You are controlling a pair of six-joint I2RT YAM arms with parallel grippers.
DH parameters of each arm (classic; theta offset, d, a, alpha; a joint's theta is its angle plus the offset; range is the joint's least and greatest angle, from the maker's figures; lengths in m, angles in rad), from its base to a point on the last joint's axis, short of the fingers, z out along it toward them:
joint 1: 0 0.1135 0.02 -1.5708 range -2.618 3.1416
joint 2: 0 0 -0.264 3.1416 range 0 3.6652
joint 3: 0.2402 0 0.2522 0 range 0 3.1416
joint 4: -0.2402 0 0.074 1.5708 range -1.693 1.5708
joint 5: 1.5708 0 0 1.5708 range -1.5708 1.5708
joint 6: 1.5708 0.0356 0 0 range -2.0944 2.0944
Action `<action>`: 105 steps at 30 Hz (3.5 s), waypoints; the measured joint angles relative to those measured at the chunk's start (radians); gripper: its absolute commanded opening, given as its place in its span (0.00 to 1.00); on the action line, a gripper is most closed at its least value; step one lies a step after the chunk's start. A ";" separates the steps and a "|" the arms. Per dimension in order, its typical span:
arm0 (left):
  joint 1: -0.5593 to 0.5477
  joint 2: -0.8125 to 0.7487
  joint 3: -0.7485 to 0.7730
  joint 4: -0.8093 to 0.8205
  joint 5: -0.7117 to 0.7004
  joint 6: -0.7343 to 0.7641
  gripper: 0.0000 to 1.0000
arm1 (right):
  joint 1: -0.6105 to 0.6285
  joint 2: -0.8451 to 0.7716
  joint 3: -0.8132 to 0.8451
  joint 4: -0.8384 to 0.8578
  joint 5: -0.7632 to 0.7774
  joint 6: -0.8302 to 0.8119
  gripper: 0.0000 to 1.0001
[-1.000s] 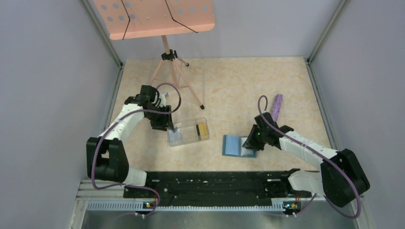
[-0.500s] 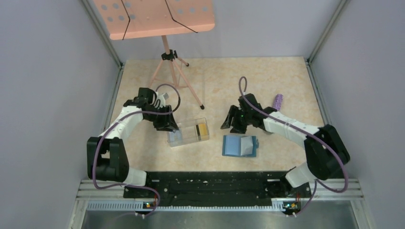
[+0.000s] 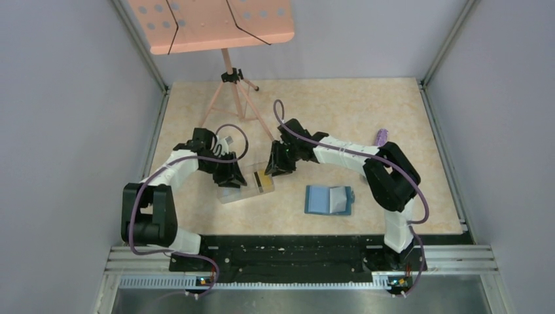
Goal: Put the credit cards into the card holder
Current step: Pick up the credit card from the storage box.
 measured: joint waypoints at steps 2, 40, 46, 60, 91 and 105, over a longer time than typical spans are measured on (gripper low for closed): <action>-0.003 0.010 0.000 0.006 0.000 0.000 0.40 | 0.013 0.015 0.032 -0.038 0.007 -0.012 0.28; -0.225 0.162 0.000 0.196 -0.203 -0.108 0.39 | 0.119 -0.079 -0.002 -0.123 0.091 0.019 0.39; -0.258 0.180 0.012 0.208 -0.221 -0.124 0.32 | 0.119 -0.051 0.002 -0.117 0.084 0.000 0.25; -0.301 0.151 0.001 0.208 -0.266 -0.127 0.43 | 0.113 -0.105 -0.131 -0.017 0.039 0.055 0.23; -0.308 0.130 0.004 0.190 -0.330 -0.125 0.00 | 0.116 -0.108 -0.132 -0.018 0.054 0.051 0.17; -0.332 0.125 0.035 0.154 -0.351 -0.100 0.05 | 0.116 -0.108 -0.132 -0.018 0.052 0.051 0.17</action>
